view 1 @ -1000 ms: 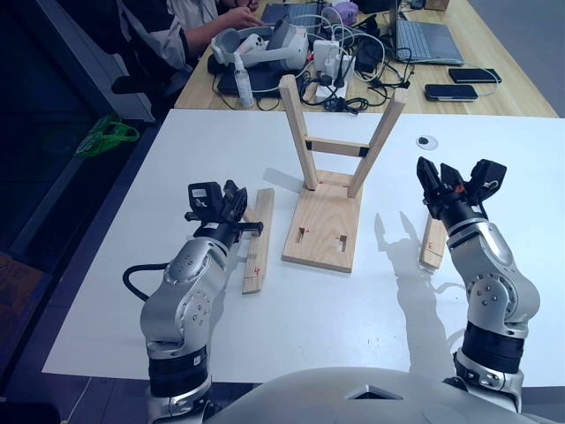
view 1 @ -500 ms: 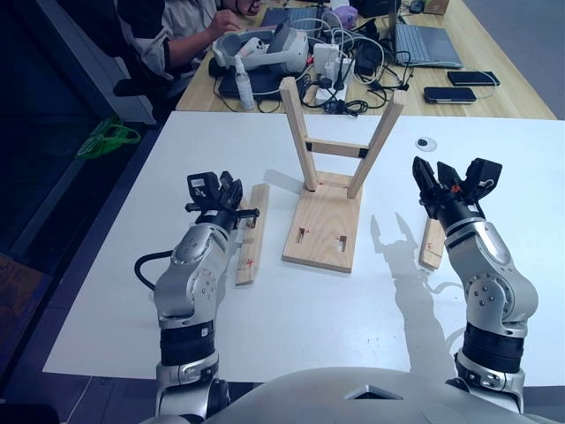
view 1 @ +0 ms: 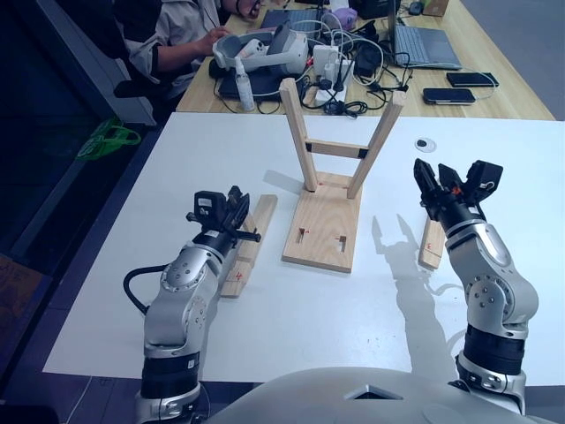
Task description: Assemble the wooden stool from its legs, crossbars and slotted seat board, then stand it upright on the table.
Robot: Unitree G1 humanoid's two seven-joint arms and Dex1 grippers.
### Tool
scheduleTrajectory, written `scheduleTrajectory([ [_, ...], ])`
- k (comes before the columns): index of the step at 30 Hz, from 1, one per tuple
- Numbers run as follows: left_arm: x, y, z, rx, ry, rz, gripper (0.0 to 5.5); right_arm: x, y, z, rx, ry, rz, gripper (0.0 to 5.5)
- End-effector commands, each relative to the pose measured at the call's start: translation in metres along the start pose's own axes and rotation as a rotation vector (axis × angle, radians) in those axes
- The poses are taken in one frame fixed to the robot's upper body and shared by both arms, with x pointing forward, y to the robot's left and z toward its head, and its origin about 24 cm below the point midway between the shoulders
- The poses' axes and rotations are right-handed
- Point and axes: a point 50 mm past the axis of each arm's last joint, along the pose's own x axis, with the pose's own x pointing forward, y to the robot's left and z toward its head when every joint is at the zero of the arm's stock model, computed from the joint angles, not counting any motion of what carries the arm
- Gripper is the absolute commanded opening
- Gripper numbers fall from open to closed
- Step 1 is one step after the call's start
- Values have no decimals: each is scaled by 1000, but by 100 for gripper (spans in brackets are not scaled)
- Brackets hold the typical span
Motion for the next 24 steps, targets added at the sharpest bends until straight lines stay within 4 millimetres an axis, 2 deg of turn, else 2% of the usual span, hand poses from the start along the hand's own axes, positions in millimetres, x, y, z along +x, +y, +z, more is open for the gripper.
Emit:
scheduleTrajectory([
  [1, -2, 15, -21, 31, 131, 24, 40, 2, 0, 4, -20, -5, 13, 289],
  [14, 28, 29, -10, 108, 115, -23, 40, 8, 1, 4, -40, -7, 47, 289],
  [24, 66, 5, 17, 89, 19, -116, 40, 10, 4, 5, -42, -10, 63, 289],
])
